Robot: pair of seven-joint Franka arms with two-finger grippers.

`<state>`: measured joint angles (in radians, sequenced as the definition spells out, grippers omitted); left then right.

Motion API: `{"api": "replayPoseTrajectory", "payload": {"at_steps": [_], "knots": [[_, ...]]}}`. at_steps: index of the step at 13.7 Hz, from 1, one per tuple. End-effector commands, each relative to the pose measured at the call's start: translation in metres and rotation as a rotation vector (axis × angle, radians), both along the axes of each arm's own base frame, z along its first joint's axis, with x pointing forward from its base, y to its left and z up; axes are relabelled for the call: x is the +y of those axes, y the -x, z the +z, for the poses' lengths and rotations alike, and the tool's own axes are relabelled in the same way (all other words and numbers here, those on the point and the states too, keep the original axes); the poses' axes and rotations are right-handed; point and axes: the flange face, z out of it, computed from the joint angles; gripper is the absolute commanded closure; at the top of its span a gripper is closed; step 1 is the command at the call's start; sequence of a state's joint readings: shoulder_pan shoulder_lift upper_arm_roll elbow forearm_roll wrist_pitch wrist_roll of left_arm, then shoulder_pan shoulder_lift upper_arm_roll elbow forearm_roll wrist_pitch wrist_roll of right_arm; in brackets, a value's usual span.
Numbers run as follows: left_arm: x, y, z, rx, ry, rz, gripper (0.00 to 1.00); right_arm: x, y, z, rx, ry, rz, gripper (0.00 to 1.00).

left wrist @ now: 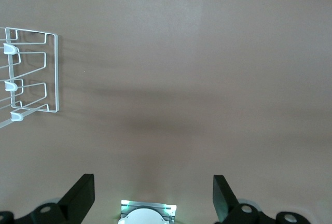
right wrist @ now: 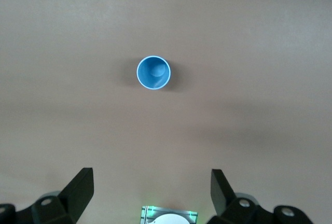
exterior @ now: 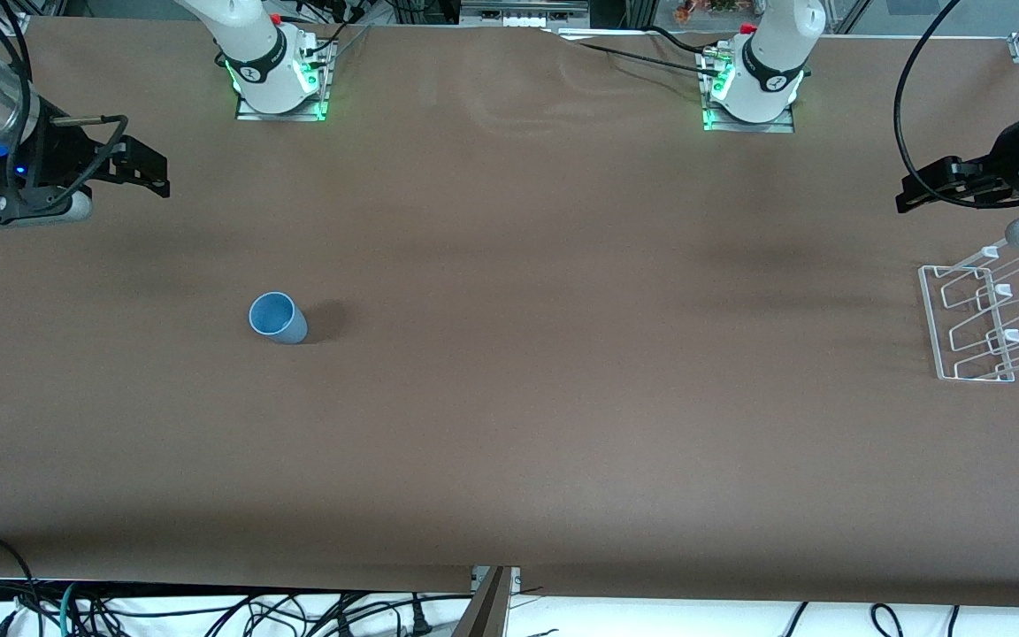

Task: Transfer cup to left arm and place on rack

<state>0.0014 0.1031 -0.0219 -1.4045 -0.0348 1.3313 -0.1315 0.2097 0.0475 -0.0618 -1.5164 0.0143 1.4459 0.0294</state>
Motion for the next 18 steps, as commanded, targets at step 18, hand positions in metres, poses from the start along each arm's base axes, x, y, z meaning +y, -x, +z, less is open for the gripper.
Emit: {"api": "replayPoseTrajectory", "payload": {"at_steps": [18], "knots": [[0.0,-0.004,0.005,-0.007,0.002,0.007,0.0,0.018,0.007,-0.031,0.068,-0.003,0.027,0.0]]}}
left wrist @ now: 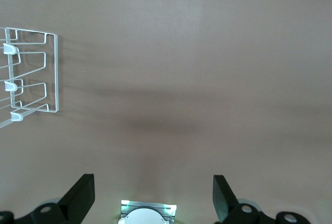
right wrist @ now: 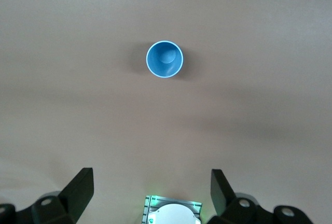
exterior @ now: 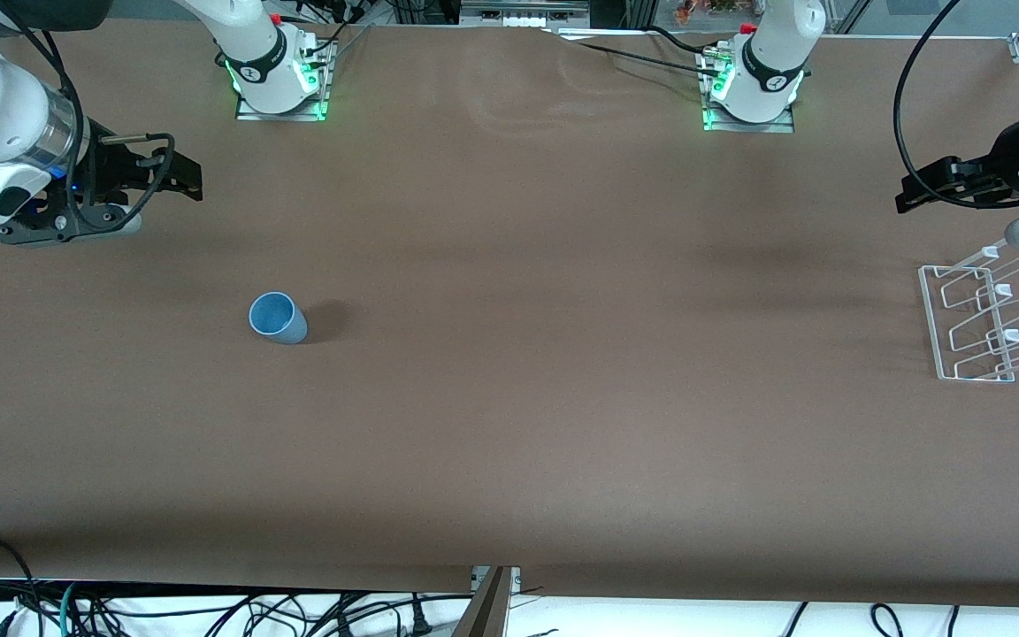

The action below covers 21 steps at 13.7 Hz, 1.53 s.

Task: Transfer cup to left arm and place on rack

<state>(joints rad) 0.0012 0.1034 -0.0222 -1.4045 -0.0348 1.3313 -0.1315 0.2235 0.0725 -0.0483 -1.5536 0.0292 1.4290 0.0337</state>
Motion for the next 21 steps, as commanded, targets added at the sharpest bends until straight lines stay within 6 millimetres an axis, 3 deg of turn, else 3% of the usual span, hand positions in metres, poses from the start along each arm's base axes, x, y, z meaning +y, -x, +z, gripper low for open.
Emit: {"api": "replayPoseTrajectory", "payload": {"at_steps": [1,7,10,17,21], "knots": [[0.001,-0.004,0.005,-0.008,0.002,0.007,0.0,0.0,0.008,0.002,-0.013,-0.002,0.002,0.0],[0.001,-0.004,0.005,-0.008,0.002,0.007,0.0,-0.002,0.017,-0.005,0.016,0.0,0.019,0.0],[0.002,-0.004,0.005,-0.008,0.002,0.01,0.0,0.01,0.012,-0.016,0.024,0.0,0.04,0.0],[0.001,-0.004,0.005,-0.008,0.002,0.007,0.0,-0.002,0.012,-0.002,-0.029,0.037,0.033,0.0],[0.0,-0.004,0.005,-0.008,0.003,0.007,0.0,-0.013,0.008,-0.003,-0.039,0.03,0.042,0.0]]}}
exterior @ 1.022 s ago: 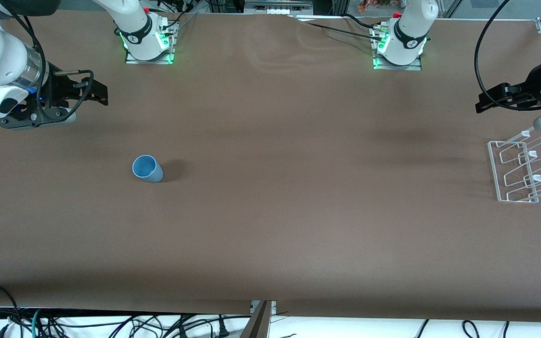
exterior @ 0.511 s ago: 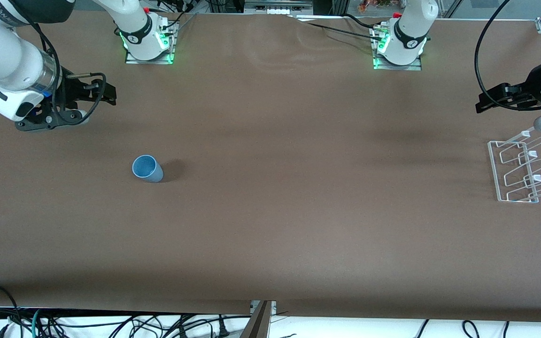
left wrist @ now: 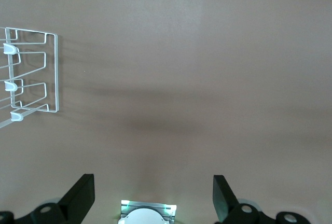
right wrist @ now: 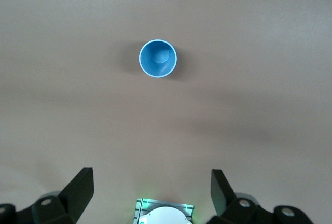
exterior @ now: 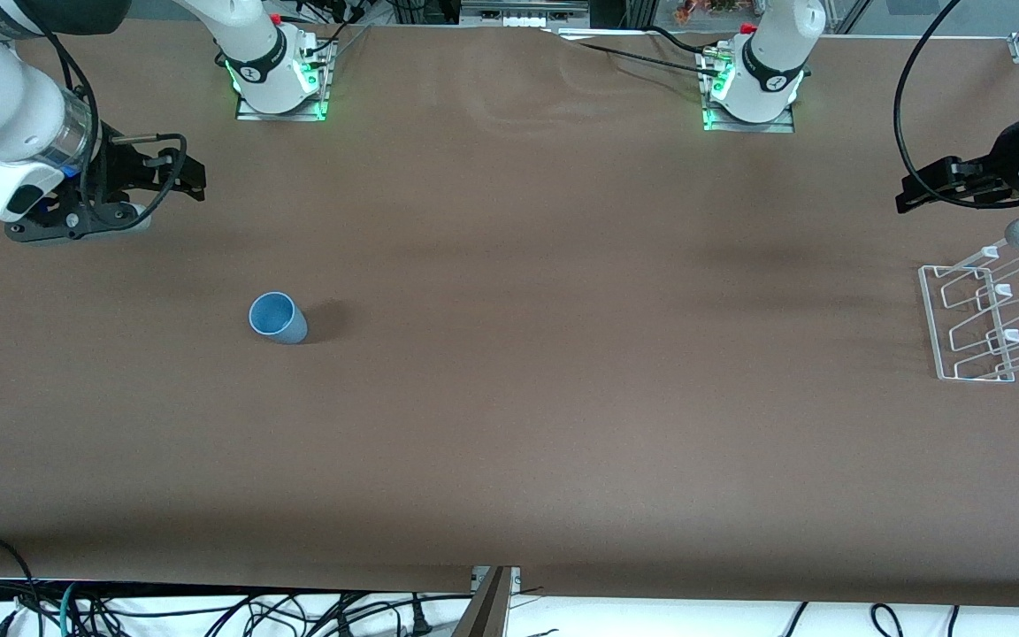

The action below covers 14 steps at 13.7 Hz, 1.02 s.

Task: Transfer cup to left arm and place on rack

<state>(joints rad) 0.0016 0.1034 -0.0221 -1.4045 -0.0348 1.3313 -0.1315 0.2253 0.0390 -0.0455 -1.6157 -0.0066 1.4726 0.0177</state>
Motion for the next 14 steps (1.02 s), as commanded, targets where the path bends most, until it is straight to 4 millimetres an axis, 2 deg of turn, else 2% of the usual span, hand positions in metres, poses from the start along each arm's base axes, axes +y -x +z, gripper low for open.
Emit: {"api": "replayPoseTrajectory", "payload": {"at_steps": [1,6,10,14], "knots": [[-0.001,-0.004,0.005,-0.008,0.002,0.005,0.0,-0.009,0.0,0.002,-0.021,0.002,0.023,0.0],[-0.001,-0.004,0.005,-0.008,0.003,0.005,0.0,-0.01,-0.002,0.001,-0.035,-0.01,0.021,0.0],[-0.001,-0.004,0.005,-0.008,0.003,0.005,0.0,-0.018,-0.006,0.012,-0.089,-0.019,0.004,0.0],[-0.001,-0.004,0.005,-0.008,0.003,0.005,0.0,-0.025,-0.001,0.022,-0.1,-0.022,-0.004,0.0]]}}
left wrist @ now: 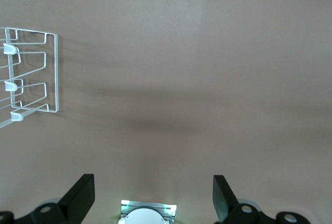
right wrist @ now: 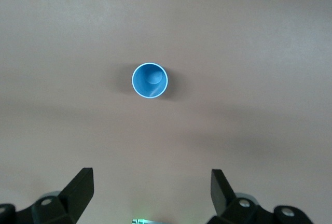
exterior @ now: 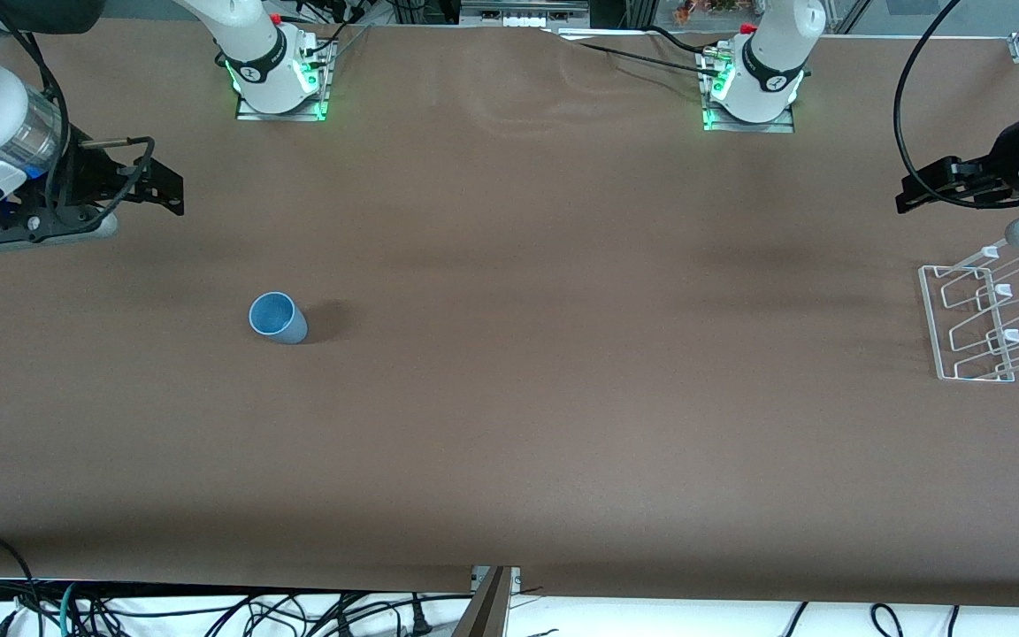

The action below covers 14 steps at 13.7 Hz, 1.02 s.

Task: Transfer cup to left arm and place on rack

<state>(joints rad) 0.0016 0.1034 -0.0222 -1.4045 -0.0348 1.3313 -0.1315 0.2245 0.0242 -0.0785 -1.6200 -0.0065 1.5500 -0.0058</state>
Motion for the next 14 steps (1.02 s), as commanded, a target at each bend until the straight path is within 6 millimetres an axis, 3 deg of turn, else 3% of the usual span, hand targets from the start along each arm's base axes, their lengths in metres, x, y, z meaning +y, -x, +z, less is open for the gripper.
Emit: {"api": "replayPoseTrajectory", "payload": {"at_steps": [1,14], "knots": [[-0.0007,-0.004,0.005,-0.008,0.003,0.005,0.0,-0.0088,0.0077,0.0114,-0.015,-0.005,0.006,0.0],[-0.0007,-0.004,0.005,-0.008,0.003,0.005,0.0,-0.0101,0.0059,0.0055,-0.006,-0.005,0.025,0.0]]}}
